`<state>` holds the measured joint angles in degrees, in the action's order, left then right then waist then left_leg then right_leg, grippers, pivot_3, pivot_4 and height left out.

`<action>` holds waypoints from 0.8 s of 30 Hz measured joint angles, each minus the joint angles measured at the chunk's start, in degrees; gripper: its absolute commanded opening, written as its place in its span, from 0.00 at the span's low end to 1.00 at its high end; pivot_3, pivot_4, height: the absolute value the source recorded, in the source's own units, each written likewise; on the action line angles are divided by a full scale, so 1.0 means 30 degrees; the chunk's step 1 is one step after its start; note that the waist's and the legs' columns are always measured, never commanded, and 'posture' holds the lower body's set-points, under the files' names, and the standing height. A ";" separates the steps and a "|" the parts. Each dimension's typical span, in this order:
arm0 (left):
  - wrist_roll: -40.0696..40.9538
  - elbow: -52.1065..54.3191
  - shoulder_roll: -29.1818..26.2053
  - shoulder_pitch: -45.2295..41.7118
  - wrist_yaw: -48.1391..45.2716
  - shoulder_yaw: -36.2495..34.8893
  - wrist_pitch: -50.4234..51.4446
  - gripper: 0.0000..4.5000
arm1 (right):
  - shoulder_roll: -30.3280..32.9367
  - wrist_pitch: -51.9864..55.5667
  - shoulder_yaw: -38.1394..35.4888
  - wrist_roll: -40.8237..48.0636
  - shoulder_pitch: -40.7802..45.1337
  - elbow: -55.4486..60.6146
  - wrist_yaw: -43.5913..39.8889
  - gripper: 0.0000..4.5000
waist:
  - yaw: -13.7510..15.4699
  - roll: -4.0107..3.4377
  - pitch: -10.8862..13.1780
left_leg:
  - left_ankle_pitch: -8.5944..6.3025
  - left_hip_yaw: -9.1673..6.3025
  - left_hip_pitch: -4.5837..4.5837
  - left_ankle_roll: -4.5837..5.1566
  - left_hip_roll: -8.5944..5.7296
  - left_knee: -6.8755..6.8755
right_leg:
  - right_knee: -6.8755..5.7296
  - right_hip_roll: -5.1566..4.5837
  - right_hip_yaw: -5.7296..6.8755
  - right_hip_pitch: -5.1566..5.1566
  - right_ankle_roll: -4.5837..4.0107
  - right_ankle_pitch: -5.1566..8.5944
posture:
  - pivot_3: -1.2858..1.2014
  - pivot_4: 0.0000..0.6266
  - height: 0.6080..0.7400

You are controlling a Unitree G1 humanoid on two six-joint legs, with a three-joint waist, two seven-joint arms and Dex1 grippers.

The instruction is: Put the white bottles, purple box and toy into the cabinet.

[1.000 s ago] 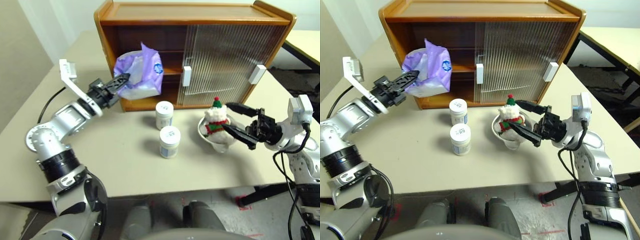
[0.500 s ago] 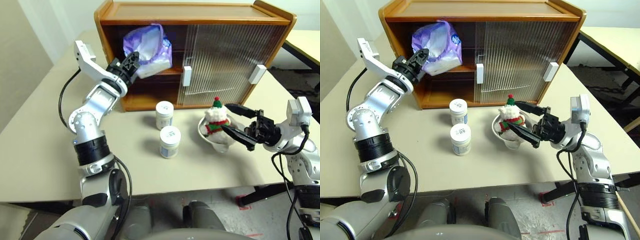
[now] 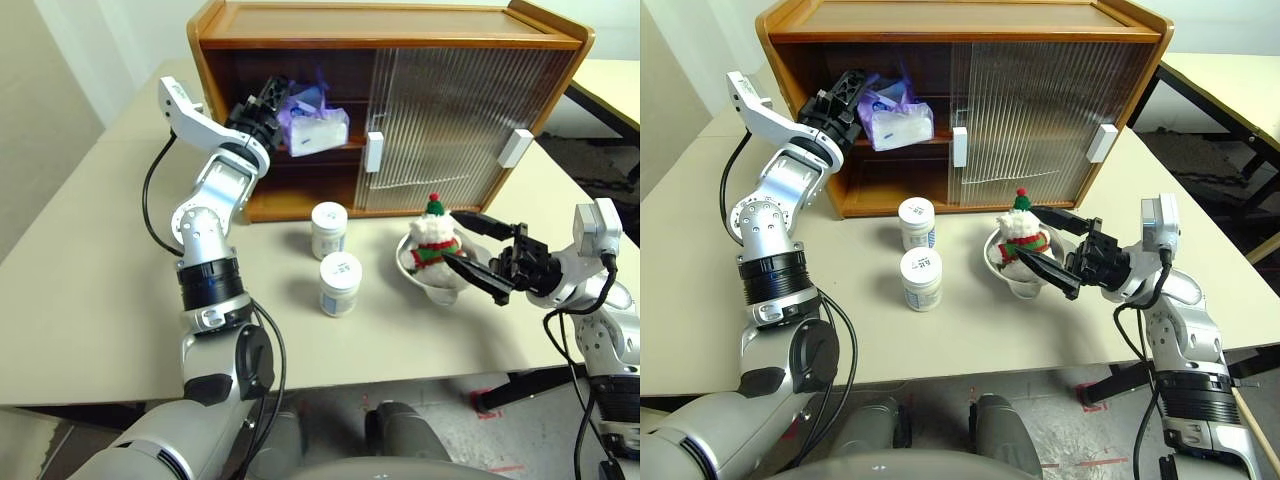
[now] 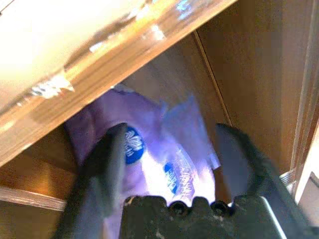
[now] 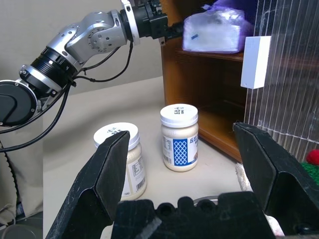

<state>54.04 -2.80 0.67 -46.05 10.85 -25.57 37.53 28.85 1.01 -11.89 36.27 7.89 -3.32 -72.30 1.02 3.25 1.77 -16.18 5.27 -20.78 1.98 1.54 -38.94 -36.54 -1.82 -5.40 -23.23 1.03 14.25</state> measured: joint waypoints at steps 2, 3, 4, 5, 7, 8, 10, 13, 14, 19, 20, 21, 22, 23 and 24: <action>-0.0001 0.0106 -0.0033 0.0039 0.0002 0.0018 0.0003 0.99 | 0.0003 0.0000 0.0001 0.0000 0.0000 0.0003 0.0004 1.00 | -0.0001 0.0000 0.0000 | 0.0000 -0.0001 -0.0001 0.0000 0.0000 0.0000 | 0.0001 0.0000 -0.0001 0.0000 0.0002 -0.0002 | 0.56 0.00 1.00; -0.0006 0.0294 -0.0141 0.0182 -0.0002 0.0119 0.0030 0.99 | 0.0003 0.0001 0.0003 -0.0002 0.0000 0.0011 0.0013 1.00 | -0.0008 0.0000 0.0000 | 0.0000 0.0000 0.0000 0.0000 0.0001 0.0000 | 0.0001 0.0001 -0.0001 0.0000 0.0002 -0.0002 | 0.56 0.00 1.00; -0.0016 0.0603 -0.0322 0.0413 -0.0025 0.0284 0.0129 0.99 | 0.0003 0.0002 0.0011 -0.0005 0.0002 0.0024 0.0029 1.00 | -0.0020 0.0000 0.0000 | 0.0000 0.0000 0.0000 0.0000 0.0003 0.0001 | 0.0001 0.0002 -0.0003 -0.0001 0.0002 -0.0002 | 0.56 0.00 1.00; -0.0022 0.1038 -0.0664 0.0821 -0.0204 0.0593 0.0405 0.99 | 0.0006 0.0003 0.0013 -0.0007 -0.0006 0.0057 0.0063 1.00 | -0.0039 -0.0003 -0.0001 | -0.0001 0.0001 0.0001 0.0000 0.0008 0.0002 | -0.0002 0.0007 -0.0003 -0.0002 0.0001 -0.0002 | 0.56 0.00 1.00; -0.0034 0.1930 -0.1365 0.1705 -0.0652 0.1111 0.0999 0.99 | 0.0009 0.0004 0.0024 -0.0008 -0.0001 0.0146 0.0120 1.00 | -0.0037 -0.0003 0.0000 | -0.0001 0.0001 0.0000 -0.0002 0.0016 0.0005 | -0.0008 0.0011 -0.0001 -0.0009 -0.0003 -0.0004 | 0.56 0.00 1.00; -0.0069 0.2427 -0.1781 0.2180 -0.0955 0.1439 0.1241 0.99 | 0.0010 0.0004 0.0024 -0.0008 -0.0004 0.0181 0.0128 1.00 | -0.0029 -0.0003 0.0000 | -0.0002 -0.0001 0.0000 -0.0004 0.0018 0.0005 | -0.0011 0.0011 0.0001 -0.0010 -0.0004 -0.0005 | 0.56 0.00 1.00; -0.0152 0.3163 -0.2386 0.2782 -0.1556 0.1851 0.1502 0.99 | 0.0011 0.0005 0.0038 -0.0013 0.0003 0.0193 0.0131 1.00 | 0.0010 -0.0001 0.0001 | -0.0003 0.0000 0.0000 -0.0006 0.0015 0.0004 | -0.0013 0.0005 0.0003 -0.0009 -0.0008 -0.0007 | 0.56 0.00 1.00; -0.0177 0.4561 -0.3823 0.3685 -0.2601 0.2423 0.1992 0.99 | 0.0014 0.0006 0.0067 -0.0017 0.0019 0.0212 0.0126 1.00 | 0.0009 -0.0003 0.0000 | -0.0003 0.0003 0.0005 -0.0006 0.0012 0.0004 | -0.0015 -0.0003 0.0003 -0.0006 -0.0009 -0.0006 | 0.56 0.00 1.00; -0.0189 0.4773 -0.4195 0.3831 -0.2782 0.2557 0.2176 0.99 | 0.0014 0.0006 0.0068 -0.0017 0.0022 0.0212 0.0122 1.00 | 0.0013 -0.0003 0.0000 | -0.0003 0.0003 0.0006 -0.0005 0.0013 0.0004 | -0.0014 -0.0004 0.0004 -0.0005 -0.0009 -0.0006 | 0.56 0.00 1.00; 0.0008 0.6450 -0.6279 0.4517 -0.4512 0.3144 0.3249 0.91 | 0.0030 0.0006 0.0089 -0.0015 0.0073 0.0149 0.0039 1.00 | 0.0014 -0.0005 0.0007 | -0.0002 0.0006 0.0009 -0.0005 0.0016 0.0004 | -0.0018 -0.0011 0.0014 -0.0006 -0.0016 -0.0002 | 0.57 0.00 1.00; -0.0022 0.6796 -0.6733 0.4541 -0.5388 0.3559 0.3249 0.86 | 0.0030 0.0005 0.0087 -0.0013 0.0093 0.0096 -0.0002 1.00 | 0.0020 -0.0007 0.0007 | -0.0002 0.0008 0.0009 -0.0005 0.0014 0.0004 | -0.0009 -0.0012 0.0017 -0.0004 -0.0017 -0.0001 | 0.57 0.00 1.00; -0.0120 0.6983 -0.6977 0.4567 -0.6133 0.3978 0.3194 0.80 | 0.0026 0.0006 0.0090 -0.0012 0.0150 0.0017 -0.0024 1.00 | 0.0042 -0.0015 0.0002 | -0.0002 0.0008 0.0013 -0.0005 0.0008 0.0004 | -0.0009 -0.0017 0.0018 0.0004 -0.0017 0.0000 | 0.57 0.00 1.00; -0.0460 0.7109 -0.7249 0.4677 -0.6977 0.4639 0.3013 0.71 | 0.0017 0.0005 0.0088 -0.0007 0.0232 -0.0099 -0.0034 1.00 | 0.0056 -0.0021 0.0002 | -0.0001 0.0011 0.0015 -0.0003 0.0004 0.0004 | -0.0008 -0.0021 0.0017 0.0005 -0.0019 0.0001 | 0.57 0.00 1.00; -0.0854 0.7167 -0.7399 0.4812 -0.7585 0.5180 0.2853 0.62 | -0.0001 0.0005 0.0087 0.0002 0.0254 -0.0156 -0.0030 1.00 | 0.0056 -0.0022 0.0003 | -0.0001 0.0012 0.0014 -0.0003 0.0004 0.0004 | -0.0001 -0.0020 0.0016 0.0006 -0.0022 0.0004 | 0.57 0.00 1.00; -0.1355 0.7160 -0.7436 0.5011 -0.8169 0.5769 0.2613 0.52 | -0.0021 0.0005 0.0085 0.0008 0.0259 -0.0224 -0.0024 1.00 | 0.0045 -0.0022 0.0004 | -0.0001 0.0016 0.0015 -0.0002 0.0008 0.0004 | 0.0001 -0.0019 0.0016 0.0006 -0.0030 0.0009 | 0.57 0.00 1.00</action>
<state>49.97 18.68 -21.64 -31.02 -13.66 -8.26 45.37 28.79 1.02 -11.64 36.29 8.67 -3.99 -72.37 1.16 3.18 1.78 -16.19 5.31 -20.74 1.98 1.56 -38.93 -36.54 -1.87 -5.35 -23.21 0.94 14.28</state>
